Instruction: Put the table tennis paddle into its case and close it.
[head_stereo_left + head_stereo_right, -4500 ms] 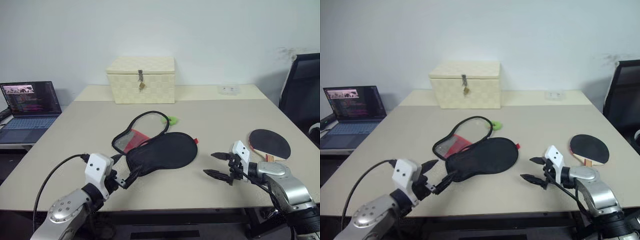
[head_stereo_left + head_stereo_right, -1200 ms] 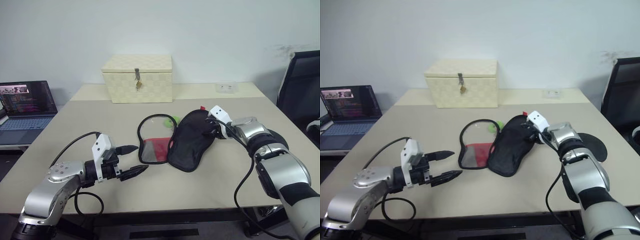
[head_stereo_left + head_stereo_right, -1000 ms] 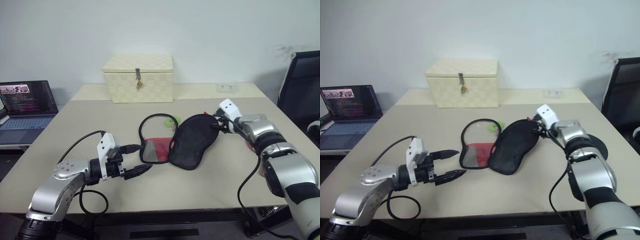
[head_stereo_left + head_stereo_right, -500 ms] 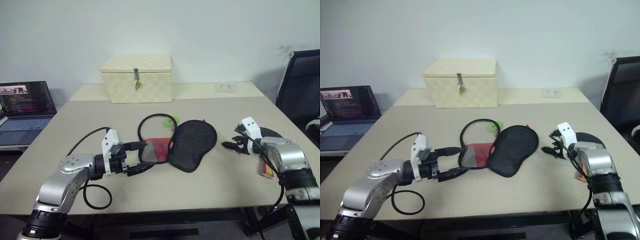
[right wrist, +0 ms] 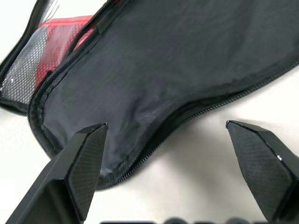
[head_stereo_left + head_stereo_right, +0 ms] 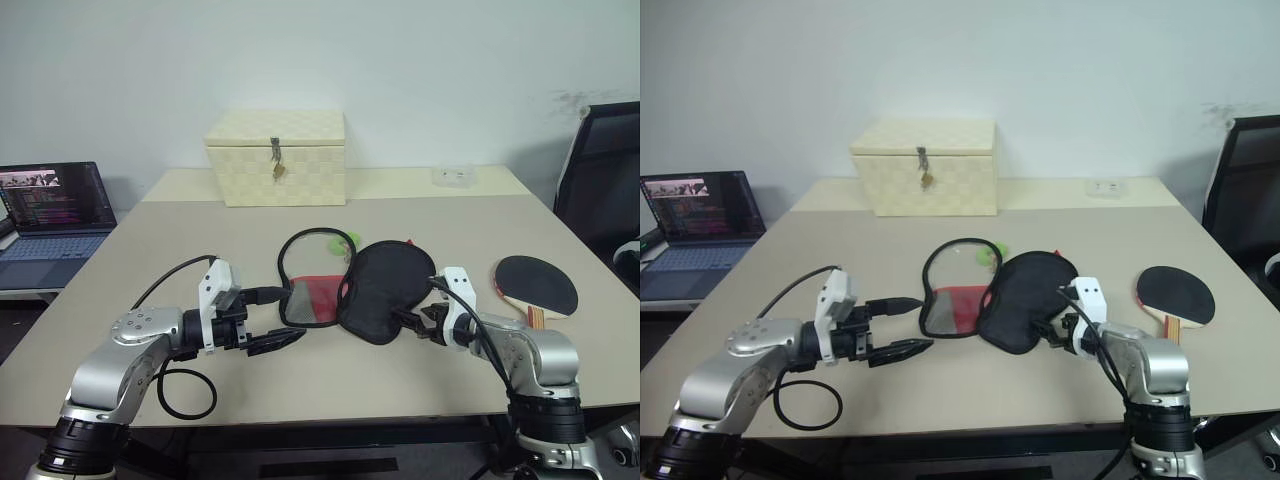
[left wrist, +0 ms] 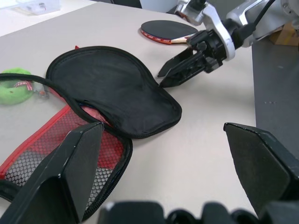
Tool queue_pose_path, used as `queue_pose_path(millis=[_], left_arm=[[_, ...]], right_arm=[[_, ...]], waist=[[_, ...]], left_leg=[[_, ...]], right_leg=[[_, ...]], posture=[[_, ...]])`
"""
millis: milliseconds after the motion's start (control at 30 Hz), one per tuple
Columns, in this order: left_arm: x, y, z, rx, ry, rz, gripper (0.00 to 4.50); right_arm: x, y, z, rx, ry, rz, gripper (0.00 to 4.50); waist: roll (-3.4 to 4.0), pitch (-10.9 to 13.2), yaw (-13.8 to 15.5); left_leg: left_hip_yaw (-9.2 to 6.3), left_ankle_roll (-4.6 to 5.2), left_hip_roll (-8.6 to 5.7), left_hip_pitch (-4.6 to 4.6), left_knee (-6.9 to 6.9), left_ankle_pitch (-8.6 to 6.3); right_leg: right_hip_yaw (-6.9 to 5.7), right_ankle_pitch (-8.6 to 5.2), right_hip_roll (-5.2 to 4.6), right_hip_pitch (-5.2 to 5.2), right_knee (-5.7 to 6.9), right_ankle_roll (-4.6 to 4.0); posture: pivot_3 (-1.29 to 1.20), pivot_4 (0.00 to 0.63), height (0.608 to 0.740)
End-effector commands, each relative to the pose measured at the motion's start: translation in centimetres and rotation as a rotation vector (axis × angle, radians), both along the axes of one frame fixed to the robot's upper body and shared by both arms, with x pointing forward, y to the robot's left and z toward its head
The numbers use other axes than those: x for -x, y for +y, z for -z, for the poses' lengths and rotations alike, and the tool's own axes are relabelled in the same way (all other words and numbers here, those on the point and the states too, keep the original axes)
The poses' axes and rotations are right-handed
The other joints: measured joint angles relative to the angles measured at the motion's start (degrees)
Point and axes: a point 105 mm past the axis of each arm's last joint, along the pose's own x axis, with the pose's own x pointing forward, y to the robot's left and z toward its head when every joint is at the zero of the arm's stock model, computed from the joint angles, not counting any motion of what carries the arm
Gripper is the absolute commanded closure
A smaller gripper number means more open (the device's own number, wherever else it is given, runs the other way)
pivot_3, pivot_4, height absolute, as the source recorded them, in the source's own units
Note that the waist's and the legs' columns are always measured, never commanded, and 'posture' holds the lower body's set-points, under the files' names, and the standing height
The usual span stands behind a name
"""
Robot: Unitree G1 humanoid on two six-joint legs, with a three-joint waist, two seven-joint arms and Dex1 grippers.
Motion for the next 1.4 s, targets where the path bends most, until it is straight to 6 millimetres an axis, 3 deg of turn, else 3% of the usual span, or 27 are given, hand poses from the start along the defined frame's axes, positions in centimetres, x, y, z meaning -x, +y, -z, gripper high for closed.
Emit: queue_pose_path(millis=[33,233,367,600,767,800,1200,1400], left_arm=[[0.1,0.4,-1.0,0.003,-0.041,-0.006,0.00],[0.1,0.3,-1.0,0.006,-0.045,-0.011,0.00],[0.2,0.3,-1.0,0.008,-0.047,-0.015,0.00],[0.3,0.2,-0.9,0.012,-0.046,-0.014,0.00],[0.2,0.0,-0.8,0.002,-0.043,-0.005,0.00],[0.2,0.0,-0.7,0.001,-0.043,-0.004,0.00],[0.4,0.0,-0.5,-0.009,-0.037,0.004,0.00],[0.4,-0.2,-0.5,-0.012,-0.037,0.009,0.00]], right_arm=[[-0.1,1.6,-0.7,-0.015,-0.049,-0.036,0.03],[0.7,5.4,-1.0,-0.062,-0.076,-0.135,0.03],[0.5,5.1,-1.2,-0.067,-0.078,-0.132,0.03],[0.0,2.8,-1.7,-0.063,-0.062,-0.109,2.46],[-0.7,-0.6,-2.1,-0.028,-0.015,-0.103,4.28],[-0.8,-1.1,-2.1,-0.019,-0.008,-0.101,4.47],[-0.2,-5.9,-1.3,0.111,0.069,-0.140,4.47],[-1.2,-7.2,-1.7,0.169,0.053,-0.142,4.47]], waist=[[0.00,0.0,0.0],[0.00,0.0,-0.3],[0.00,0.0,-0.2],[0.00,0.0,0.0],[0.00,0.0,-0.1],[0.00,0.0,0.0],[-0.01,0.0,0.1],[-0.01,0.0,0.1]], left_leg=[[-0.01,0.00,0.02,0.00,0.00,0.00],[-0.02,0.00,0.08,0.02,0.00,0.00],[-0.02,0.00,0.04,0.00,0.00,0.00],[-0.02,0.00,0.01,0.00,0.00,0.00],[0.00,0.00,0.02,0.00,0.01,0.00],[0.02,0.00,0.00,0.00,0.01,0.00],[0.08,0.01,-0.02,-0.02,0.00,-0.01],[0.11,0.01,-0.01,-0.01,0.01,-0.01]], right_leg=[[0.00,0.00,0.00,0.00,0.00,0.00],[0.00,0.00,0.00,-0.01,0.02,-0.02],[-0.02,0.00,0.00,-0.01,0.01,-0.01],[-0.02,0.00,0.00,0.00,0.00,0.00],[-0.01,0.00,0.00,0.00,0.00,0.00],[-0.02,0.00,0.01,0.00,0.00,0.00],[-0.01,-0.01,0.01,0.01,-0.04,0.01],[-0.01,-0.01,0.05,0.01,-0.03,0.01]], posture=[[0.00,0.150,0.740],[0.00,0.150,0.740],[0.00,0.150,0.740],[0.00,0.150,0.740],[0.00,0.150,0.740],[0.00,0.150,0.740],[0.00,0.150,0.740],[0.00,0.150,0.740]])
